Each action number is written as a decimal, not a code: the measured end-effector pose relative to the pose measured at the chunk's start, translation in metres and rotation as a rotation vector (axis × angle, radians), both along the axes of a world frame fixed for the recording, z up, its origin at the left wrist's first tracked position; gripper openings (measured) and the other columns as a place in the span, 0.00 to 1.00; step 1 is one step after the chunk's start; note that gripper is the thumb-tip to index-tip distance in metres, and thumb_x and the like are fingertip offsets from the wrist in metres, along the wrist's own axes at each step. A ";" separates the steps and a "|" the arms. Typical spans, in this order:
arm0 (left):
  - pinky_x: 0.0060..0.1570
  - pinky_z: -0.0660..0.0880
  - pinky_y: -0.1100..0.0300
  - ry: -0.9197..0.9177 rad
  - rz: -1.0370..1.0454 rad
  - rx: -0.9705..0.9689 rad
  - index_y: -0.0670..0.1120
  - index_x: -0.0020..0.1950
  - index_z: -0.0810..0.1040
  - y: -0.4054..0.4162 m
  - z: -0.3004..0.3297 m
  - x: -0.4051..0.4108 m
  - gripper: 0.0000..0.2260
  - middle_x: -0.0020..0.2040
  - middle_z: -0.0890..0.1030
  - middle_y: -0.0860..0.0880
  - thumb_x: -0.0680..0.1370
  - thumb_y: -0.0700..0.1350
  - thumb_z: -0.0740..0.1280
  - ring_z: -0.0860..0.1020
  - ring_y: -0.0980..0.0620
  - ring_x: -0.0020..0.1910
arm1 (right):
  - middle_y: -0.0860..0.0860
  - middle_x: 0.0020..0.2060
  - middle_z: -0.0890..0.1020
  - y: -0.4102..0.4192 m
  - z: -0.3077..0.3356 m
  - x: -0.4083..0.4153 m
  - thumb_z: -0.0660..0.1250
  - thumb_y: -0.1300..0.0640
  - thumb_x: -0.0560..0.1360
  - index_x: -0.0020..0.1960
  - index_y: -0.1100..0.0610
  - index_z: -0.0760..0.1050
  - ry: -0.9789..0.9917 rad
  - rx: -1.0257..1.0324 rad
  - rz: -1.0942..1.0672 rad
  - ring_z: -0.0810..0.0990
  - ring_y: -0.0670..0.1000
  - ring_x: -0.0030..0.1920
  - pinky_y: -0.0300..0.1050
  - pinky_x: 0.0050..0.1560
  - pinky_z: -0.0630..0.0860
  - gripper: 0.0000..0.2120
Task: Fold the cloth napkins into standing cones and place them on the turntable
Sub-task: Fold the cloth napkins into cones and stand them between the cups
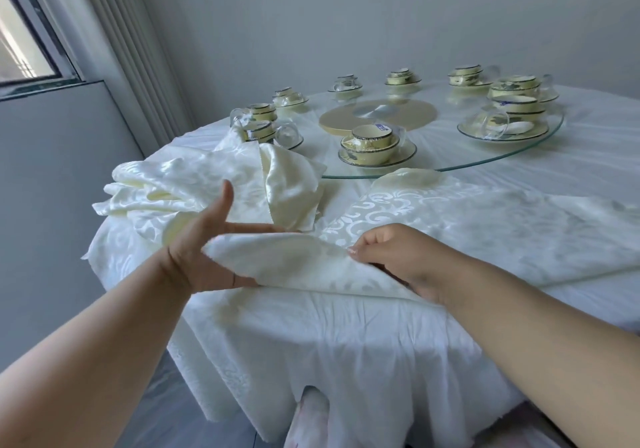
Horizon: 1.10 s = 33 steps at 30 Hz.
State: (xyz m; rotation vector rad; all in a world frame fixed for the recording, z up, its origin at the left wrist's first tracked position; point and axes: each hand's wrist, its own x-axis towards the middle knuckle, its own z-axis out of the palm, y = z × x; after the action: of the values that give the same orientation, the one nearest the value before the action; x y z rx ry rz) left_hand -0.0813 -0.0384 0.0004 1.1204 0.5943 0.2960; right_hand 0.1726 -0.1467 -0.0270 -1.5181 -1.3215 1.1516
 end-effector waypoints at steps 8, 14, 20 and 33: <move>0.65 0.69 0.42 -0.170 0.062 0.191 0.33 0.68 0.70 0.005 -0.007 0.023 0.44 0.66 0.72 0.33 0.64 0.61 0.77 0.73 0.36 0.65 | 0.61 0.39 0.79 0.001 0.003 0.007 0.64 0.62 0.78 0.48 0.68 0.76 0.356 -0.072 -0.085 0.78 0.54 0.37 0.44 0.41 0.74 0.08; 0.42 0.81 0.52 -0.035 0.329 0.453 0.39 0.40 0.84 0.003 -0.002 0.055 0.25 0.41 0.83 0.40 0.50 0.49 0.85 0.83 0.45 0.41 | 0.48 0.38 0.83 -0.025 0.007 0.002 0.80 0.47 0.62 0.47 0.52 0.76 -0.258 0.133 0.014 0.81 0.49 0.38 0.47 0.41 0.77 0.19; 0.43 0.81 0.49 -0.030 0.307 0.416 0.37 0.40 0.81 -0.010 0.013 0.055 0.26 0.38 0.82 0.40 0.51 0.50 0.85 0.82 0.45 0.38 | 0.44 0.31 0.76 -0.057 0.014 0.014 0.71 0.46 0.72 0.37 0.53 0.73 -0.655 0.270 0.070 0.73 0.42 0.32 0.39 0.37 0.71 0.13; 0.39 0.81 0.56 0.362 0.430 0.406 0.36 0.44 0.81 -0.012 0.017 0.115 0.06 0.38 0.82 0.40 0.72 0.38 0.73 0.81 0.49 0.32 | 0.48 0.33 0.81 -0.078 0.021 0.033 0.70 0.61 0.74 0.60 0.52 0.72 0.016 -0.033 0.052 0.79 0.45 0.35 0.36 0.40 0.75 0.17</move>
State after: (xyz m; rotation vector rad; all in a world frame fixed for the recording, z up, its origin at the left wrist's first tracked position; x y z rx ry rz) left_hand 0.0338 -0.0505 0.0170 1.4453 1.1368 0.6102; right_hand 0.2056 -0.2245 -0.0056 -1.5030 -1.3438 1.2217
